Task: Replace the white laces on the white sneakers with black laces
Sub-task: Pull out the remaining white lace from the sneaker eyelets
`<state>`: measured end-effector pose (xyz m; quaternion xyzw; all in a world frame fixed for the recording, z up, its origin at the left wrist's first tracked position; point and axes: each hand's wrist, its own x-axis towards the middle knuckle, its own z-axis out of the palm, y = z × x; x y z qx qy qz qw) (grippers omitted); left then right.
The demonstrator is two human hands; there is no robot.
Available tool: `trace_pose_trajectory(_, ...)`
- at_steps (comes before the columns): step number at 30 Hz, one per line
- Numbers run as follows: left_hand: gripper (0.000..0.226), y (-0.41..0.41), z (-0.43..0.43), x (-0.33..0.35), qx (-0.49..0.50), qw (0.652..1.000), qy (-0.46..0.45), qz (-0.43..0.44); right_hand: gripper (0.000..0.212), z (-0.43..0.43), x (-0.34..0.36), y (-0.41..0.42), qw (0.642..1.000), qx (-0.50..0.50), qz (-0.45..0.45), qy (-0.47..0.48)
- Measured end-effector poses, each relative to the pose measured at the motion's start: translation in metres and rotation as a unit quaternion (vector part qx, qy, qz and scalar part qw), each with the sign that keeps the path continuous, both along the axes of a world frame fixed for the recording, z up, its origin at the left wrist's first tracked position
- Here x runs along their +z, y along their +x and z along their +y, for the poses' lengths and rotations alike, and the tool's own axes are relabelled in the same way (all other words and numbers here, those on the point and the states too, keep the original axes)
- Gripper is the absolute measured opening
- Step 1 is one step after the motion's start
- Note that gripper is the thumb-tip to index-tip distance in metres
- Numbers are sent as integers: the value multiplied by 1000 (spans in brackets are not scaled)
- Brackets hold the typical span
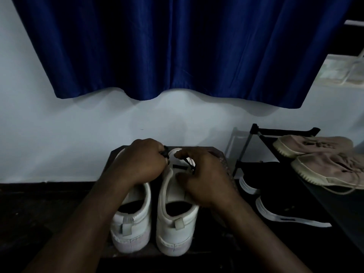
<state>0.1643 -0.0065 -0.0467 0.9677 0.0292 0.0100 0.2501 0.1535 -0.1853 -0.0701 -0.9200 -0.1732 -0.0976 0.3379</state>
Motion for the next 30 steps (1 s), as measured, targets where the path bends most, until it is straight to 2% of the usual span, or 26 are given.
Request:
trace_pose_trajectory(2,28,-1,-1,3,17,998,-56,-25,44,-1,0,3,1000,-11,9,-12)
trace_pose_trajectory(4,26,1,1,2,31,996,-69,-53,42,-4,-2,8,1000,-15,19,-1)
trace_pose_trajectory(8,29,-1,3,5,18,998,-29,-57,33,-10,-7,10,989,14,64,131)
trace_pose_trajectory(10,29,-1,4,7,25,997,-39,-65,27,-10,-1,8,963,19,93,254)
trace_pose_trajectory(13,26,-3,7,13,30,995,-45,-83,16,-15,25,4,892,45,116,435)
trace_pose_trajectory(15,20,-7,7,21,27,993,-59,-100,17,-23,44,0,870,52,88,482)
trace_pose_trajectory(17,9,-13,6,34,21,986,-106,-127,19,-29,59,-4,880,51,52,469)
trace_pose_trajectory(19,6,-20,4,47,17,974,-146,-171,20,-32,69,-7,909,43,19,414)
trace_pose_trajectory(22,16,-30,-2,57,13,957,-196,-214,15,-35,76,-9,979,-22,-83,187)
trace_pose_trajectory(24,17,-36,-5,58,17,954,-197,-225,15,-35,78,-11,985,-61,-144,76)
trace_pose_trajectory(27,11,-45,-5,57,19,961,-130,-243,18,-35,88,-14,985,-72,-148,42)
trace_pose_trajectory(30,22,-51,-3,67,14,965,-100,-241,25,-30,105,-10,990,-47,-130,-2)
